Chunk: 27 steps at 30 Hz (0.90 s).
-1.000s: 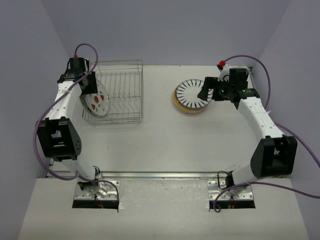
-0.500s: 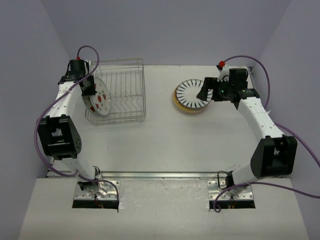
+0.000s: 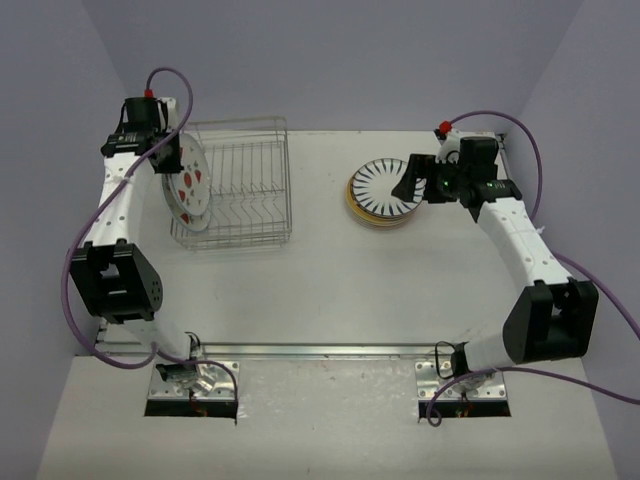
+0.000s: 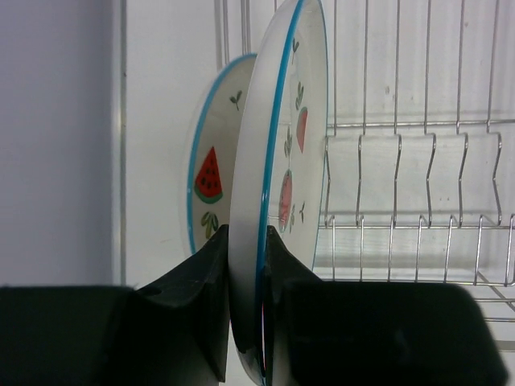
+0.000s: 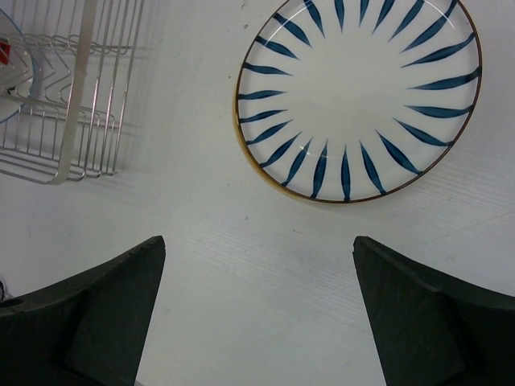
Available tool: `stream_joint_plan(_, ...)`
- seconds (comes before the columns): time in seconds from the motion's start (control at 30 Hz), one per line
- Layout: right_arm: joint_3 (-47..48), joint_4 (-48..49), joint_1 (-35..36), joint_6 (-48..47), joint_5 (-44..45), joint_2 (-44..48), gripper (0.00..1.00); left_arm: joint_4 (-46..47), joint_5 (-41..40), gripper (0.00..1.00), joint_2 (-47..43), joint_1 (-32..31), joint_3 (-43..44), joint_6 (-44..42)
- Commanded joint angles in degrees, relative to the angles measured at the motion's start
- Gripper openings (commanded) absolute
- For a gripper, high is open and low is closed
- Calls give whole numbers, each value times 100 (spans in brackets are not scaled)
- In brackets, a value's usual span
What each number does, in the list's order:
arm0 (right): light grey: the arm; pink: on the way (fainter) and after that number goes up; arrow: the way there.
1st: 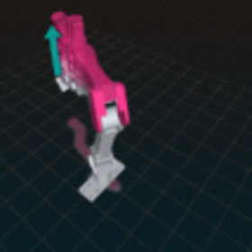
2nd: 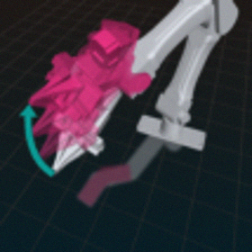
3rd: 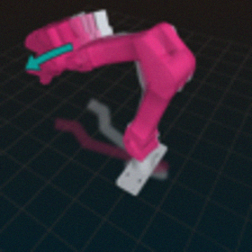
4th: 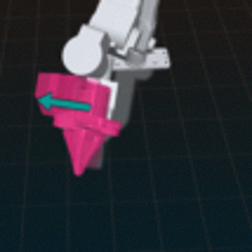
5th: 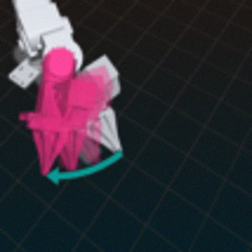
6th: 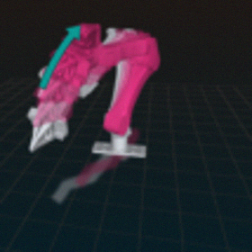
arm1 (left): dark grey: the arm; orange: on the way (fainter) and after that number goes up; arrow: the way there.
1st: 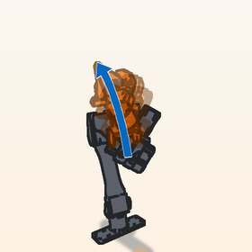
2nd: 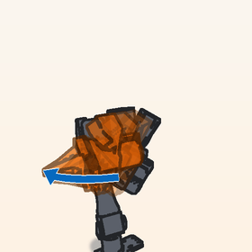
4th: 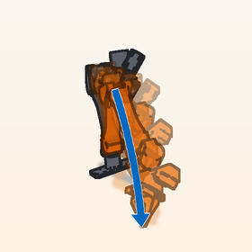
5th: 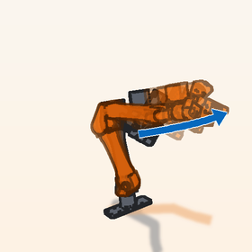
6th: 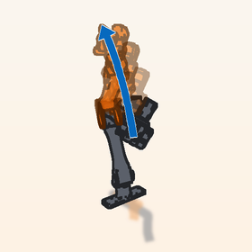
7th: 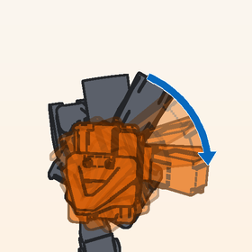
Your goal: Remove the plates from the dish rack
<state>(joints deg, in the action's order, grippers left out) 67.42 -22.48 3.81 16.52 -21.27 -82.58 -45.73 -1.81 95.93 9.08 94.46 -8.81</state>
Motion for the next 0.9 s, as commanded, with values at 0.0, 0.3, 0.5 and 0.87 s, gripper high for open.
stream_joint_plan(0.0, 5, 206, 62, 121, -209, 248, 99, 357, 253, 0, -784, -38, 721, -276)
stream_joint_plan(0.3, -264, 1071, 185, 388, -1616, 506, 99, -61, 3106, 0, -1265, -38, 1020, 331)
stream_joint_plan(0.5, -95, 1444, 907, 511, -1991, 498, 99, 457, 5359, 0, -1697, -93, -129, 1133)
stream_joint_plan(0.87, 528, 1482, 2098, 916, -1891, -336, 99, 953, 6471, 0, -2014, -707, -1437, 1429)
